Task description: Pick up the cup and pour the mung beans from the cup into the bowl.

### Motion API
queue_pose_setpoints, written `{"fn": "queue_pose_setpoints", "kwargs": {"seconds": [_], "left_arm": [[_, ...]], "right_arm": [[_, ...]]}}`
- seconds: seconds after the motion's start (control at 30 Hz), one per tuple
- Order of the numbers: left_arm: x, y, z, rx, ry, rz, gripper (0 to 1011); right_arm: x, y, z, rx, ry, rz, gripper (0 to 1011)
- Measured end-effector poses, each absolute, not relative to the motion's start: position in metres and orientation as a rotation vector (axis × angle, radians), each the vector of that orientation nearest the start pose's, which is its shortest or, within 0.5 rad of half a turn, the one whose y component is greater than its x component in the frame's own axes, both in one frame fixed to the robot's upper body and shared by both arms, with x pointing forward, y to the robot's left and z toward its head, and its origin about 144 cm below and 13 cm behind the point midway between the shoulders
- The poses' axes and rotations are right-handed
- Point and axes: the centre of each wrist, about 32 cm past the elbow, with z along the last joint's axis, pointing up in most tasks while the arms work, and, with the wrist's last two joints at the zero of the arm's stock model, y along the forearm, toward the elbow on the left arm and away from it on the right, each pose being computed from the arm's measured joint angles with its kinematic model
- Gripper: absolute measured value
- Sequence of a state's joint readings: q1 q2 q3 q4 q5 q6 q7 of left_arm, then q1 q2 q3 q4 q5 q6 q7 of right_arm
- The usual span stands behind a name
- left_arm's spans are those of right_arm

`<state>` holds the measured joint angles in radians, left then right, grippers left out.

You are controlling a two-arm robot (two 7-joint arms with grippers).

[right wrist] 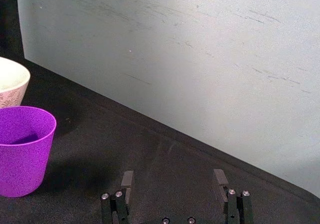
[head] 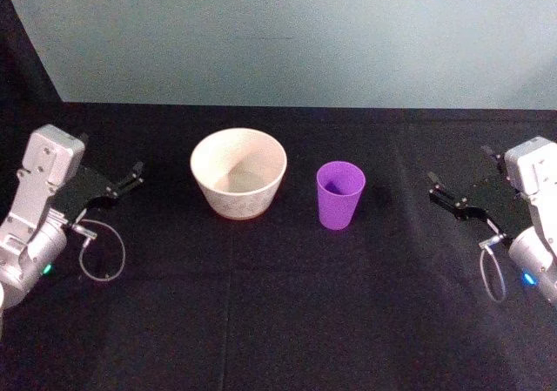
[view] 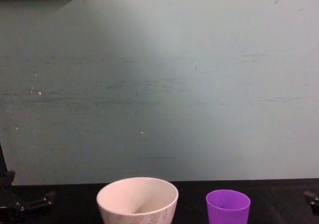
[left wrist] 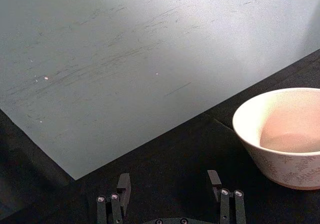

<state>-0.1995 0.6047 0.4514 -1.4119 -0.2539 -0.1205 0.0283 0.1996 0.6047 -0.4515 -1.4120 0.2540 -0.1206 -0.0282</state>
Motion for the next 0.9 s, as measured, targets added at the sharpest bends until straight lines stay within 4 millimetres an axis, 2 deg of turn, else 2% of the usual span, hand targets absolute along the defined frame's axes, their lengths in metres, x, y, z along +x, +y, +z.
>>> {"fn": "queue_pose_setpoints", "kwargs": {"seconds": [0.9], "left_arm": [[0.4886, 0.3097, 1.1398, 0.305, -0.285, 1.248, 1000]], "right_arm": [[0.4886, -0.3097, 1.1398, -0.304, -0.285, -1.248, 1000]]}}
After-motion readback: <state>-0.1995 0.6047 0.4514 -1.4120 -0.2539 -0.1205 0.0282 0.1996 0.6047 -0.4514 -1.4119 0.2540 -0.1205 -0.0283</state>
